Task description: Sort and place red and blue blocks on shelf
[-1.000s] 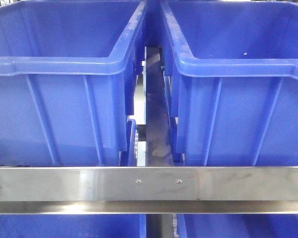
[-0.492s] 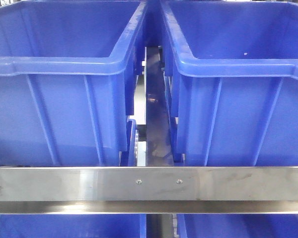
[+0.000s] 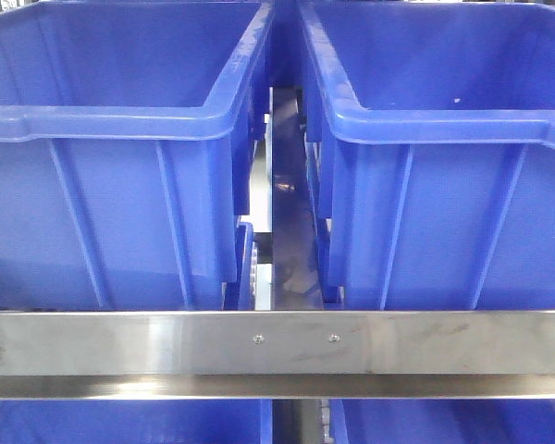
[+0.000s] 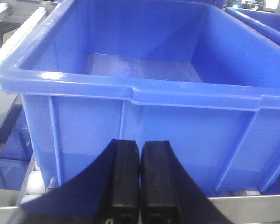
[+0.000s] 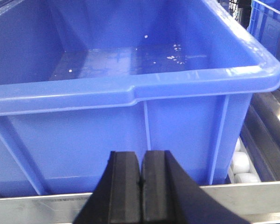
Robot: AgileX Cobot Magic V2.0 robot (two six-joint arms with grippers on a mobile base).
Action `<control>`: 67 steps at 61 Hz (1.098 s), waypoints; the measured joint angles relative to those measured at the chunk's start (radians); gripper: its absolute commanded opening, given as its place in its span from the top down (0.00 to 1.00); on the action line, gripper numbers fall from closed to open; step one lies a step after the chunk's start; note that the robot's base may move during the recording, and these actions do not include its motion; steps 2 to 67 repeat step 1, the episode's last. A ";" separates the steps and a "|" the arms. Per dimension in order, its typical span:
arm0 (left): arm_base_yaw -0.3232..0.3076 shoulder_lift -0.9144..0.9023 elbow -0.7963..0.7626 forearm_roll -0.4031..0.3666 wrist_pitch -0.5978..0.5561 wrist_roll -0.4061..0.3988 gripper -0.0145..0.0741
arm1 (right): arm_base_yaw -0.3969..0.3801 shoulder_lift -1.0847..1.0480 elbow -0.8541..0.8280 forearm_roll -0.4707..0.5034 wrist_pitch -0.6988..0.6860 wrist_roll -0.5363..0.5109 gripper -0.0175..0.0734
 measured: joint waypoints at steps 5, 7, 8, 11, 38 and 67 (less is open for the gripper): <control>0.000 0.000 0.000 0.000 0.000 0.000 0.69 | 0.000 0.000 0.000 0.000 0.000 0.000 0.76; 0.000 0.000 0.000 0.000 0.000 0.000 0.69 | 0.000 0.000 0.000 0.000 0.000 0.000 0.76; 0.000 0.000 0.000 0.000 0.000 0.000 0.69 | 0.000 0.000 0.000 0.000 0.000 0.000 0.76; 0.000 0.000 0.000 0.000 0.000 0.000 0.69 | 0.000 0.000 0.000 0.000 0.000 0.000 0.76; 0.000 0.000 0.000 0.000 0.000 0.000 0.69 | 0.000 0.000 0.000 0.000 0.000 0.000 0.76; 0.000 0.000 0.000 0.000 0.000 0.000 0.69 | 0.000 0.000 0.000 0.000 0.000 0.000 0.76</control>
